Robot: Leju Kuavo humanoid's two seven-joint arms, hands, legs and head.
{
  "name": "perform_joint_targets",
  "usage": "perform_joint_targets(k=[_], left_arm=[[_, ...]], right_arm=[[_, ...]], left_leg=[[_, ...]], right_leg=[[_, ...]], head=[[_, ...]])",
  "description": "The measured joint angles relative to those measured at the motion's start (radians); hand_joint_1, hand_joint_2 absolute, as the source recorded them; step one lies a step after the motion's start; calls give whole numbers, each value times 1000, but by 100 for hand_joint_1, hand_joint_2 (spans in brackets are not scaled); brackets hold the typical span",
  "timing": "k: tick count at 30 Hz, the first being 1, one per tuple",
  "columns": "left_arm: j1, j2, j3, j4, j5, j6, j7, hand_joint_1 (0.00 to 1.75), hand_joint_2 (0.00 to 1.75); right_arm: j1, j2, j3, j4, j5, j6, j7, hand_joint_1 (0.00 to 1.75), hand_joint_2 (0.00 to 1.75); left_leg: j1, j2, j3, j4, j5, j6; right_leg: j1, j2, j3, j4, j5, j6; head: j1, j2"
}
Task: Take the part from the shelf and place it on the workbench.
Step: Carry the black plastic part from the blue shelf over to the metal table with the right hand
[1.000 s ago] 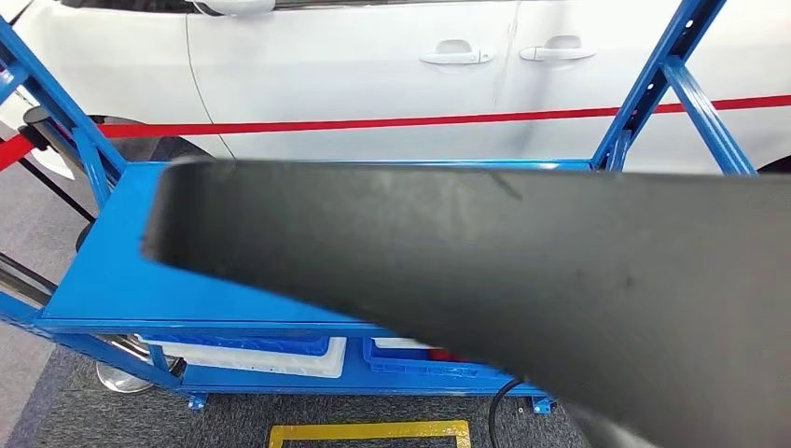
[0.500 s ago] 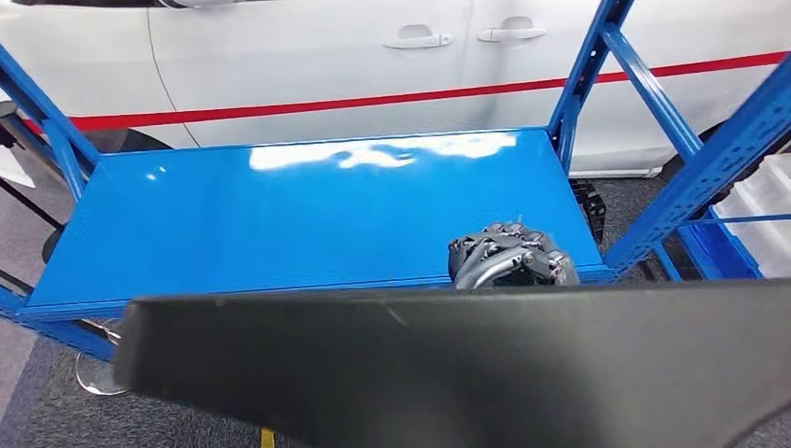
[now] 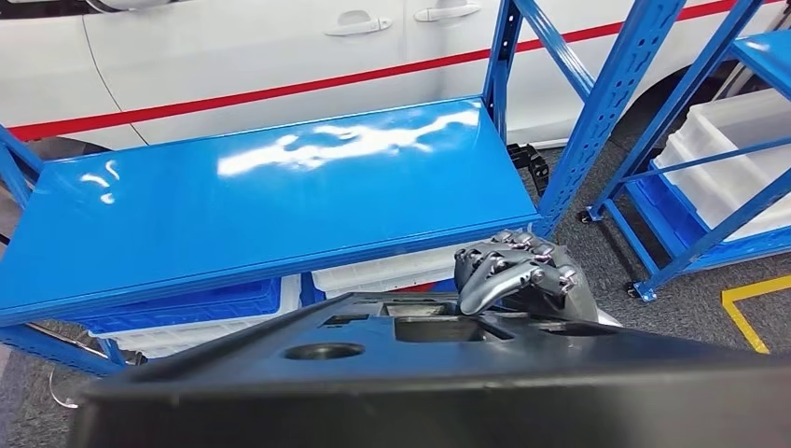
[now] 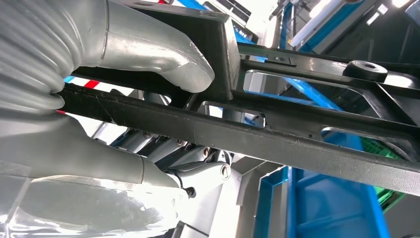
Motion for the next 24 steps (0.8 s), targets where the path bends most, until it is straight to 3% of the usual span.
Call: perform_joint_targets(k=[2,3,5,6,7,8,10,11,13,14,15,17,18,20,21,22,24], left_arm=[[-2,2,3,-1,1,9,9,0,175],[-3,3,5,-1,2,15,14,0,175],[-1,3,10,-1,6,29,25,0,175],[0,1,13,-1,8,36,31,0,175],[1,0,15,-1,10,40,34,0,175],[2,-2,18,-1,12,43,36,0,175],[6,-5,22,-1,14,47,37,0,175],[7,-7,26,-1,15,49,37,0,175],[9,-10,30,-1,16,51,37,0,175],[11,-12,32,-1,16,51,36,0,175],[12,-13,34,-2,16,51,34,0,175],[15,-14,37,-4,14,50,27,0,175],[17,-14,39,-6,13,48,23,0,175],[24,-14,42,-7,10,42,16,0,175],[27,-14,44,-8,9,37,13,0,175],[30,-14,46,-9,7,33,12,0,175],[34,-14,49,-10,2,28,10,0,175]], right_arm=[[-3,0,-2,0,-2,7,2,164,175],[-5,0,-2,2,-8,11,4,164,175],[-3,-1,-3,9,-30,25,11,164,175],[-1,-4,-5,15,-44,33,13,164,175],[2,-7,-7,21,-56,42,14,164,175],[5,-12,-10,27,-67,51,13,164,175],[11,-19,-16,37,-82,67,9,164,175],[14,-22,-18,42,-87,76,6,164,175],[21,-27,-21,52,-95,92,1,164,175],[23,-29,-22,56,-98,102,-1,164,175],[24,-31,-22,60,-100,111,-2,164,175],[27,-32,-22,65,-101,127,-3,164,175],[30,-33,-22,66,-100,132,-4,164,175],[35,-33,-22,68,-95,138,-4,164,175],[37,-33,-22,69,-91,141,-3,164,175],[38,-33,-22,69,-88,143,-3,164,175],[40,-33,-22,69,-82,145,-3,164,175]], left_leg=[[-9,-4,73,-115,-1,12],[-12,-4,84,-142,-4,15],[-13,0,77,-159,21,20],[-11,3,70,-170,38,25],[-9,7,61,-179,58,28],[-7,10,48,-185,75,30],[-7,14,14,-182,101,31],[-7,16,-6,-178,113,30],[-6,20,-49,-164,134,24],[-5,21,-70,-154,143,20],[-5,21,-90,-142,149,15],[-5,21,-115,-119,159,4],[-5,21,-121,-113,165,-2],[1,20,-125,-112,178,-16],[5,17,-132,-105,166,-23],[8,13,-143,-83,135,-29],[12,7,-175,12,30,-38]], right_leg=[[-2,2,-7,-4,19,7],[-4,1,-8,-8,30,13],[-9,1,-10,-20,48,24],[-9,1,-15,-16,36,29],[-9,0,-23,3,2,34],[-10,-1,-35,43,-49,38],[-15,-2,-59,165,-144,48],[-18,-3,-63,220,-158,53],[-26,-6,-34,254,-122,62],[-31,-9,8,217,-98,66],[-34,-11,63,153,-95,70],[-32,-11,153,28,-127,62],[-28,-11,171,-3,-143,54],[-22,-12,164,-13,-134,32],[-21,-13,156,-13,-123,22],[-21,-15,145,-14,-111,13],[-20,-16,115,-15,-85,2]], head=[[1,0],[0,0],[-2,0],[-2,0],[-2,0],[-2,0],[-2,0],[-2,0],[-2,0],[-2,0],[-2,0],[-3,0],[-3,0],[-2,0],[-2,0],[-2,0],[-2,0]])
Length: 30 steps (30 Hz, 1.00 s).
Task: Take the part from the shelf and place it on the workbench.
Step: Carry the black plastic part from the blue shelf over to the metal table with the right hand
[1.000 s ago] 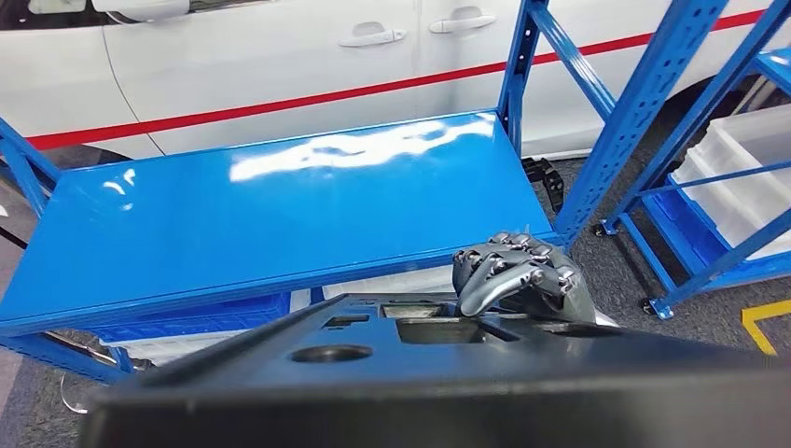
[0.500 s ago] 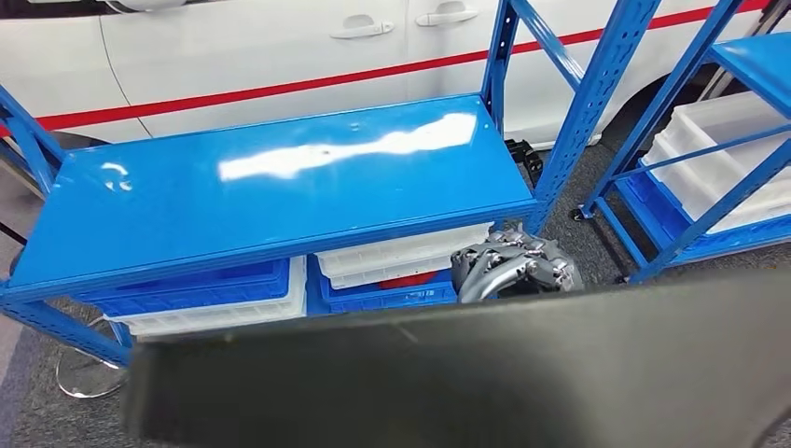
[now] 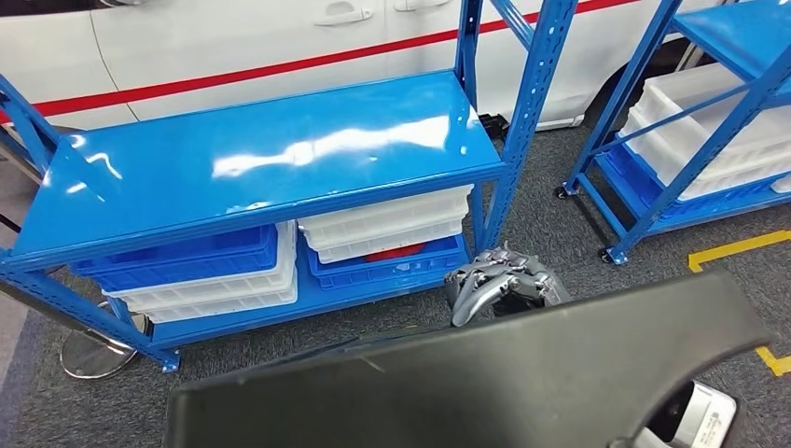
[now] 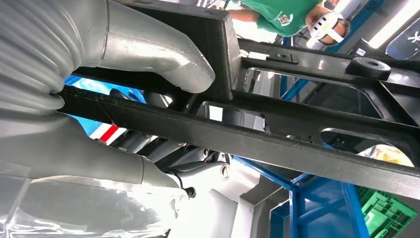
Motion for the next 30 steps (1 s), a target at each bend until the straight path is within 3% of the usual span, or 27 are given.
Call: perform_joint_targets(k=[1,2,3,4,6,8,9,10,12,13,14,16,17,18,19,21,22,24,25,27,28,30], left_arm=[[1,0,1,0,-1,-2,0,0,175],[1,0,3,0,-2,-3,0,0,175],[1,0,5,-1,-2,-4,-1,0,175],[1,1,6,-2,-2,-5,-1,0,175],[1,2,7,-5,-2,-5,-1,0,175],[-1,3,8,-9,-2,-4,-1,0,175],[-2,3,10,-11,-2,-3,-2,0,175],[-2,3,12,-12,-2,-2,-2,0,175],[-1,3,18,-12,-4,0,-3,0,175],[0,3,21,-13,-6,1,-3,0,175],[0,3,23,-13,-9,0,-4,0,175],[0,3,28,-15,-19,-3,-4,0,175],[0,3,30,-16,-23,-5,-4,0,175],[1,3,32,-17,-27,-7,-3,0,175],[1,3,33,-17,-31,-8,-1,0,175],[2,4,37,-18,-37,-8,7,0,175],[2,5,38,-19,-40,-7,12,0,175],[2,8,41,-20,-47,-7,18,0,175],[2,10,42,-20,-51,-7,20,0,175],[3,15,45,-21,-57,-7,20,0,175],[3,17,47,-22,-58,-7,20,0,175],[5,20,51,-22,-59,-8,21,0,175]], right_arm=[[1,0,0,0,1,0,0,164,175],[3,0,0,0,2,0,0,164,175],[5,0,0,0,2,0,0,164,175],[7,0,0,0,2,0,0,164,175],[8,0,0,0,3,2,0,164,175],[9,0,-2,0,3,7,-6,164,175],[10,0,-5,0,3,12,-14,164,175],[12,-1,-8,0,3,17,-24,164,175],[16,-5,-18,0,5,23,-45,164,175],[18,-7,-23,1,8,23,-50,164,175],[20,-9,-29,2,13,21,-52,164,175],[24,-10,-35,4,27,15,-49,164,175],[27,-10,-35,5,33,11,-48,164,175],[29,-11,-36,6,38,6,-47,164,175],[30,-11,-36,7,43,2,-46,164,175],[30,-13,-37,10,51,-7,-46,164,175],[29,-14,-38,11,53,-10,-45,164,175],[27,-17,-43,12,51,-14,-48,164,175],[27,-20,-46,12,47,-13,-52,164,175],[28,-28,-52,13,36,-7,-62,164,175],[30,-32,-54,13,31,-3,-67,164,175],[43,-38,-60,12,24,5,-74,164,175]], left_leg=[[1,-1,-13,63,-45,-2],[1,-2,-18,118,-68,-2],[1,-2,-11,152,-66,-1],[1,-2,12,154,-43,1],[0,-4,109,58,5,8],[-5,-8,221,-93,-5,18],[-8,-9,251,-142,-18,22],[-12,-9,263,-169,-24,27],[-10,-5,254,-185,-1,37],[-8,-2,246,-190,13,44],[-6,2,236,-195,28,50],[-9,6,205,-193,54,57],[-10,7,188,-190,65,56],[-11,7,169,-186,75,56],[-11,7,150,-182,83,55],[-11,7,116,-168,97,50],[-12,7,103,-160,103,47],[-13,7,87,-148,113,38],[-13,9,84,-145,118,33],[-9,11,81,-143,123,22],[-8,8,74,-131,110,17],[-4,1,42,-46,44,6]], right_leg=[[1,0,-16,1,12,-2],[3,0,-33,1,25,-2],[4,1,-51,3,38,-1],[5,1,-68,4,50,0],[5,2,-96,5,72,5],[5,2,-109,5,92,14],[4,2,-111,3,103,20],[2,1,-111,-2,114,26],[1,1,-114,-10,123,38],[2,3,-120,2,102,42],[2,3,-130,32,61,45],[1,4,-159,148,-46,47],[1,4,-169,210,-76,49],[1,4,-170,256,-80,51],[1,4,-157,271,-59,51],[1,3,-87,208,-2,47],[4,2,-33,138,2,43],[8,0,52,12,-32,34],[11,1,69,-21,-46,29],[10,4,68,-34,-39,16],[9,7,65,-37,-31,9],[5,14,56,-41,-17,-1]], head=[[0,0],[0,0],[0,0],[0,0],[0,0],[0,0],[0,0],[0,0],[0,0],[0,0],[1,0],[1,0],[1,0],[1,0],[1,0],[1,0],[1,0],[0,0],[0,0],[0,0],[0,0],[-1,0]])
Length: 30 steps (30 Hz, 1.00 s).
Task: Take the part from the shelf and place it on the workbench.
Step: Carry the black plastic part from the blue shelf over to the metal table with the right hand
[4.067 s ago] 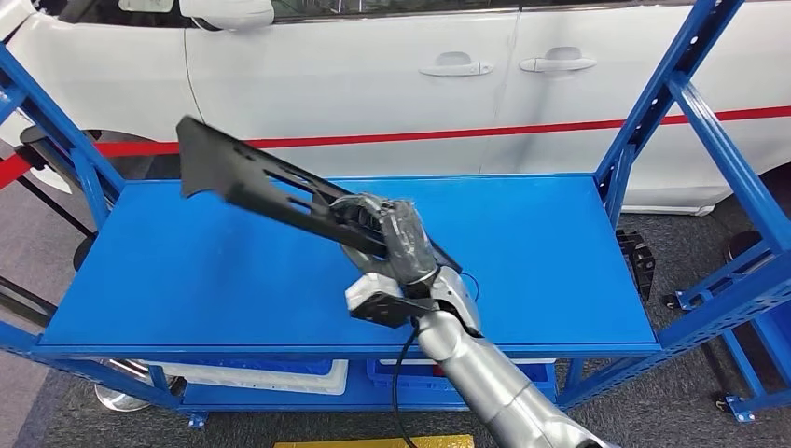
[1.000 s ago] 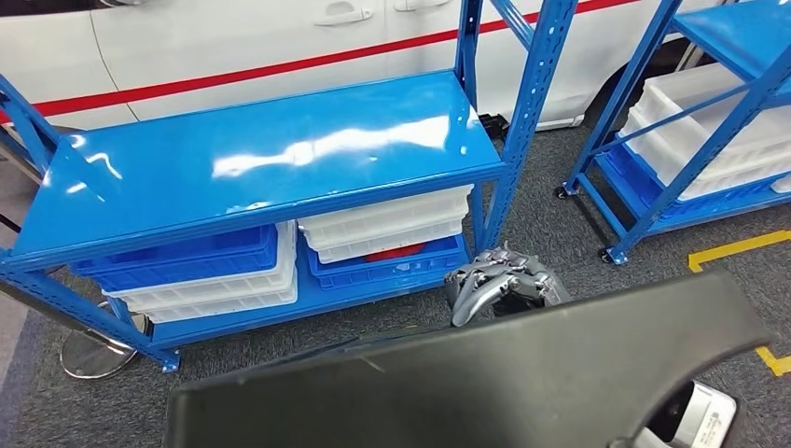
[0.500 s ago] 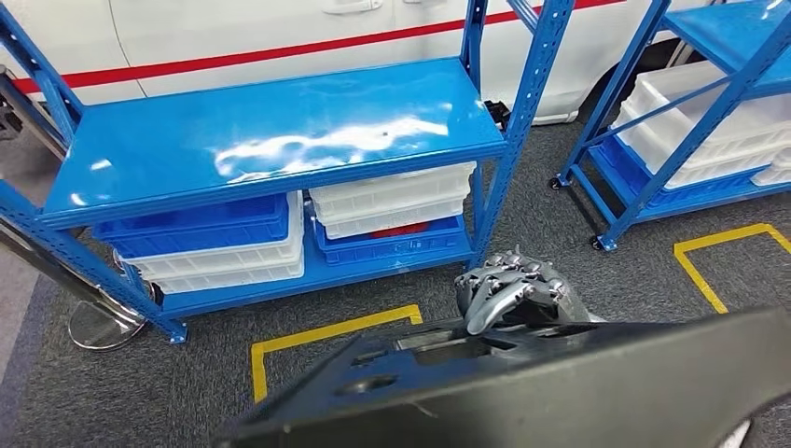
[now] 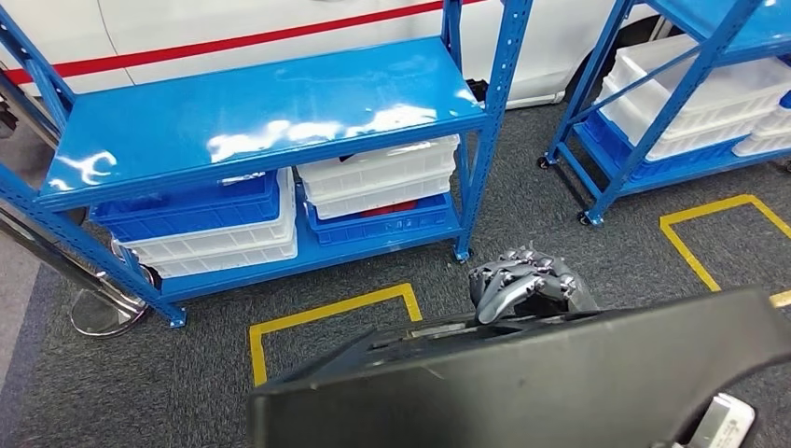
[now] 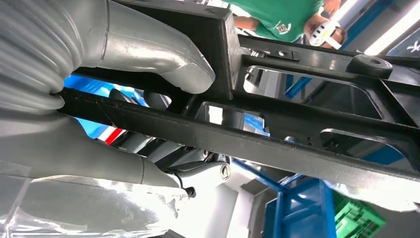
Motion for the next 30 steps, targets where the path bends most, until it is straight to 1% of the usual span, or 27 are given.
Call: perform_joint_targets(k=[1,2,3,4,5,6,7,8,9,10,11,12,13,14,16,17,18,19,20,21,23,24,25,27,28,29,30], left_arm=[[1,1,2,0,0,0,0,0,175],[1,2,5,0,-2,1,1,0,175],[1,3,6,0,-3,4,3,0,175],[1,3,7,0,-4,8,4,0,175],[1,3,8,0,-6,13,7,0,175],[1,3,10,0,-7,18,11,0,175],[0,3,11,0,-8,25,19,0,175],[0,2,13,0,-10,33,30,0,175],[-1,2,15,0,-13,41,42,0,175],[-1,1,16,0,-16,51,54,0,175],[-3,0,17,0,-18,61,65,0,175],[-7,0,19,0,-20,73,73,0,175],[-12,-1,21,0,-22,88,80,0,175],[-16,-1,23,0,-24,104,84,0,175],[-18,-2,29,0,-29,138,89,0,175],[-16,-1,33,0,-33,155,89,0,175],[-14,0,37,-1,-36,172,87,0,175],[-12,1,41,-2,-37,186,83,0,175],[-11,3,45,-3,-36,196,79,0,175],[-11,4,50,-4,-35,201,74,0,175],[-11,10,59,-7,-32,207,67,0,175],[-11,15,64,-10,-30,209,63,0,175],[-11,19,69,-12,-28,211,60,0,175],[-11,28,79,-17,-26,211,53,0,175],[-11,32,83,-19,-27,209,50,0,175],[-11,37,85,-21,-29,207,47,0,175],[-11,42,87,-22,-33,204,44,0,175]], right_arm=[[10,-3,-3,-1,-2,5,-1,164,175],[22,-4,-5,-2,-2,11,-1,164,175],[34,-5,-8,-3,-1,18,-1,164,175],[46,-6,-11,-5,1,26,-1,164,175],[55,-6,-14,-8,4,34,-2,164,175],[62,-6,-17,-11,7,43,-2,164,175],[64,-6,-19,-12,10,52,-2,164,175],[62,-5,-20,-11,12,62,-2,164,175],[57,-5,-20,-9,13,70,-1,164,175],[51,-3,-21,-5,14,77,0,164,175],[43,-1,-21,-1,15,80,4,164,175],[36,0,-20,3,14,81,11,164,175],[27,2,-21,7,14,81,18,164,175],[19,4,-20,10,17,76,24,164,175],[17,8,-20,12,40,55,21,164,175],[26,9,-20,12,57,40,15,164,175],[38,9,-20,12,73,24,8,164,175],[50,9,-20,10,83,11,4,164,175],[59,8,-20,7,87,2,1,164,175],[65,7,-20,3,88,-4,0,164,175],[71,4,-20,-9,81,-10,0,164,175],[74,3,-22,-15,72,-10,0,164,175],[78,2,-24,-20,63,-8,-1,164,175],[92,2,-36,-29,49,-2,-1,164,175],[99,2,-43,-35,45,2,-1,164,175],[105,2,-49,-41,44,7,-2,164,175],[110,3,-55,-46,45,11,-2,164,175]], left_leg=[[2,-2,-23,68,-40,-4],[5,-3,-43,133,-70,-8],[8,-3,-53,174,-82,-10],[10,-3,-46,179,-74,-12],[12,-6,-19,141,-49,-12],[15,-17,21,74,-16,-11],[17,-41,63,5,6,-9],[19,-63,95,-52,20,-6],[20,-81,113,-86,23,-4],[19,-87,118,-96,18,-2],[17,-78,118,-104,18,0],[19,-64,118,-110,18,5],[19,-52,118,-117,20,13],[20,-39,119,-124,21,20],[17,-15,118,-128,24,32],[15,-3,117,-127,23,34],[12,9,117,-126,22,35],[10,22,117,-124,21,36],[8,34,116,-121,20,36],[6,45,117,-118,17,35],[1,66,116,-109,10,29],[-2,75,116,-105,8,24],[-4,85,116,-103,6,20],[-4,101,117,-102,3,10],[-2,91,115,-95,-6,4],[1,69,108,-73,-25,-1],[4,41,91,-30,-56,-6]], right_leg=[[0,5,-6,1,5,-2],[0,10,-12,2,9,-2],[-1,17,-18,3,13,0],[-1,25,-22,5,15,2],[-2,33,-24,6,17,4],[-3,42,-26,8,18,6],[-4,51,-29,10,18,10],[-5,62,-33,11,20,15],[-7,72,-39,12,23,22],[-10,83,-45,12,28,29],[-12,94,-50,12,32,36],[-13,94,-55,15,32,42],[-12,78,-64,26,24,47],[-10,55,-81,55,6,50],[-9,8,-138,171,-55,53],[-9,2,-170,240,-82,54],[-10,1,-194,289,-94,55],[-11,-1,-200,304,-88,55],[-11,-5,-187,278,-64,54],[-10,-16,-155,219,-29,51],[-2,-64,-90,88,17,42],[3,-80,-73,50,26,36],[7,-85,-70,36,26,31],[8,-60,-75,32,33,21],[6,-49,-76,30,36,16],[4,-39,-78,28,40,10],[2,-30,-79,26,44,5]], head=[[0,0],[0,0],[0,0],[0,0],[0,0],[0,0],[0,0],[0,0],[0,0],[0,0],[0,0],[1,0],[2,0],[2,0],[4,0],[4,0],[4,0],[4,0],[4,0],[4,0],[4,0],[3,0],[3,0],[3,0],[3,0],[3,0],[3,0]])
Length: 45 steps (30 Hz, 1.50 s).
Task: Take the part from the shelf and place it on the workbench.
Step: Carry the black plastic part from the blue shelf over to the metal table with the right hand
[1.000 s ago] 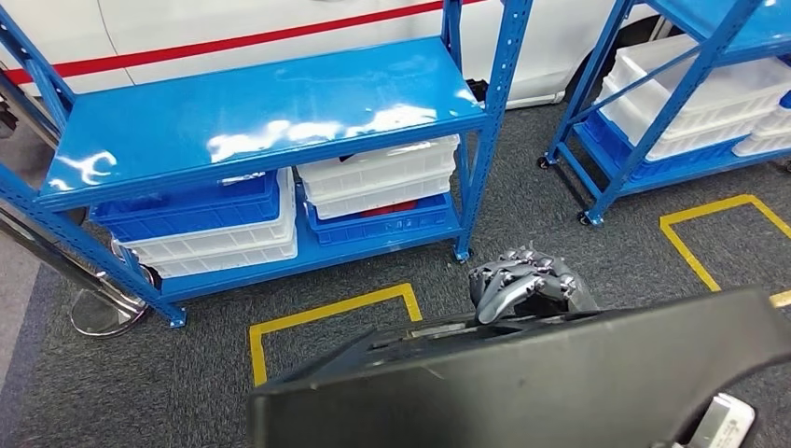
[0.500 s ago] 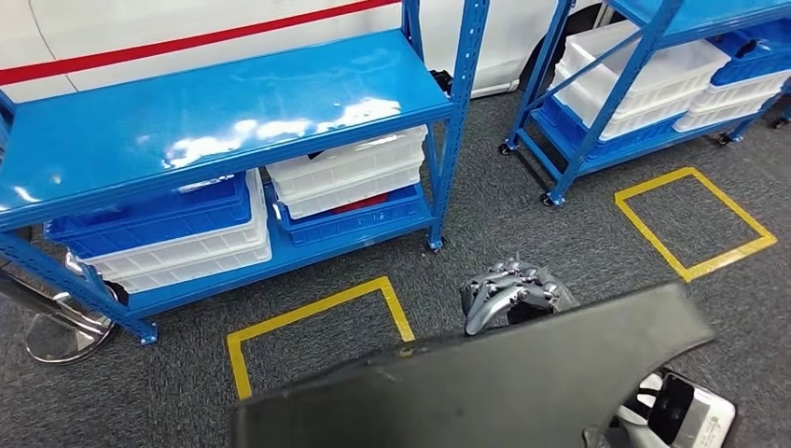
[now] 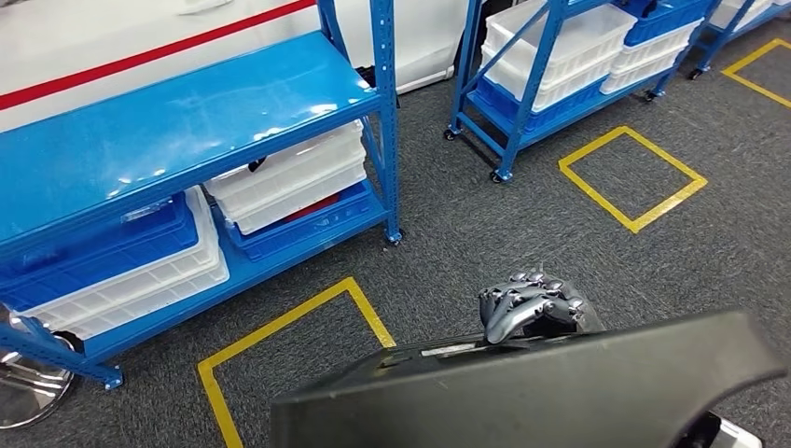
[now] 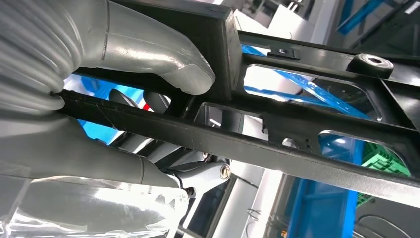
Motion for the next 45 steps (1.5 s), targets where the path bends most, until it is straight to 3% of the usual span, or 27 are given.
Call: perform_joint_targets(k=[2,3,4,5,6,8,10,12,13,15,16,18,20,22,24,26,28,30,32,33,34,35,37,39,41,43,45], left_arm=[[2,10,2,-1,-6,-7,-7,0,175],[2,13,2,-1,-11,-10,-9,0,175],[2,16,2,-1,-16,-11,-10,0,175],[1,18,2,-1,-23,-12,-10,0,175],[-1,20,2,-1,-29,-12,-11,0,175],[-5,25,2,-1,-38,-12,-13,0,175],[-9,32,2,-1,-42,-11,-15,0,175],[-14,37,1,-1,-42,-11,-19,0,175],[-17,38,1,-1,-42,-11,-20,0,175],[-22,38,1,-1,-41,-10,-22,0,175],[-22,39,2,-1,-39,-9,-22,0,175],[-21,39,6,-1,-32,-5,-20,0,175],[-22,38,12,-1,-27,-2,-16,0,175],[-25,38,16,0,-26,-6,-15,0,175],[-24,37,18,1,-26,-26,-16,0,175],[-23,36,19,3,-25,-51,-20,0,175],[-23,34,19,4,-25,-64,-23,0,175],[-22,32,20,6,-25,-68,-25,0,175],[-16,31,20,8,-27,-75,-26,0,175],[-12,31,21,9,-30,-82,-27,0,175],[-9,30,21,10,-33,-90,-27,0,175],[-7,30,21,12,-37,-97,-27,0,175],[-6,29,21,13,-43,-108,-30,0,175],[-7,29,21,14,-47,-114,-35,0,175],[-6,29,21,15,-52,-119,-37,0,175],[-8,29,21,16,-57,-121,-37,0,175],[-12,29,21,16,-60,-121,-37,0,175]], right_arm=[[14,5,-10,-9,4,9,0,164,175],[22,8,-14,-12,7,14,0,164,175],[31,11,-18,-15,11,18,0,164,175],[39,14,-20,-17,17,24,0,164,175],[47,17,-23,-20,27,29,0,164,175],[70,27,-26,-32,60,30,0,164,175],[99,40,-20,-42,101,15,0,164,175],[126,47,-10,-46,125,-4,0,164,175],[134,49,-5,-45,127,-19,0,164,175],[130,45,15,-36,109,-73,0,164,175],[120,41,33,-24,95,-106,0,164,175],[98,37,73,17,75,-138,3,164,175],[87,38,97,56,70,-123,9,164,175],[79,40,106,79,68,-111,13,164,175],[76,41,105,91,70,-107,16,164,175],[90,45,96,98,81,-106,9,164,175],[108,47,85,103,92,-108,2,164,175],[119,49,78,106,97,-110,1,164,175],[130,54,72,106,105,-118,0,164,175],[139,57,69,106,111,-124,0,164,175],[150,58,65,105,116,-130,0,164,175],[160,58,59,101,120,-136,0,164,175],[175,59,46,87,122,-142,0,164,175],[180,60,33,69,122,-143,0,164,175],[184,60,21,54,122,-143,0,164,175],[193,61,9,38,123,-145,0,164,175],[201,61,-5,20,123,-146,-1,164,175]], left_leg=[[2,-38,-54,136,-74,-4],[2,-43,-79,195,-97,-4],[2,-45,-88,223,-99,-3],[2,-46,-79,208,-82,-2],[2,-52,-52,157,-49,1],[4,-91,18,15,15,9],[4,-122,53,-64,33,15],[3,-110,57,-77,33,23],[3,-97,58,-81,38,29],[5,-71,58,-92,48,44],[3,-57,56,-94,51,48],[-1,-27,50,-93,52,51],[-3,0,45,-89,52,51],[-4,21,43,-85,51,49],[-7,39,44,-81,47,42],[-11,56,45,-79,44,32],[-10,67,46,-77,39,22],[-5,30,32,-37,6,12],[0,-25,-18,79,-61,6],[1,-37,-48,149,-91,4],[2,-43,-71,199,-105,3],[3,-45,-79,214,-98,3],[9,-55,-42,130,-35,3],[16,-99,16,1,18,3],[17,-126,40,-54,29,7],[14,-108,40,-60,32,18],[13,-84,41,-71,41,33]], right_leg=[[1,22,-6,1,4,-6],[1,34,-9,2,6,-7],[2,47,-11,4,7,-7],[2,60,-12,5,9,-6],[2,73,-12,6,10,-5],[3,98,-13,8,12,-1],[2,119,-20,10,18,9],[0,141,-29,9,26,23],[0,137,-33,12,25,29],[3,95,-58,61,-10,35],[3,64,-83,115,-43,37],[1,34,-138,243,-105,41],[-3,25,-144,278,-107,44],[-4,4,-74,170,-53,41],[5,-39,-4,46,-21,32],[14,-55,13,4,-21,22],[12,-32,9,0,-14,11],[7,-9,8,-6,-7,0],[5,14,6,-7,-4,-6],[5,27,5,-6,-3,-7],[5,41,4,-5,-3,-8],[5,55,4,-3,-2,-8],[4,82,4,2,-4,-6],[4,109,0,11,-6,1],[2,134,-9,16,-3,15],[-2,153,-17,15,3,28],[-2,122,-29,33,-9,36]], head=[[0,0],[0,0],[-1,0],[-1,0],[-1,0],[0,0],[0,0],[0,0],[1,0],[4,0],[6,0],[8,0],[8,0],[8,0],[8,0],[7,0],[7,0],[6,0],[6,0],[6,0],[6,0],[6,0],[6,0],[6,0],[7,0],[7,0],[8,0]])
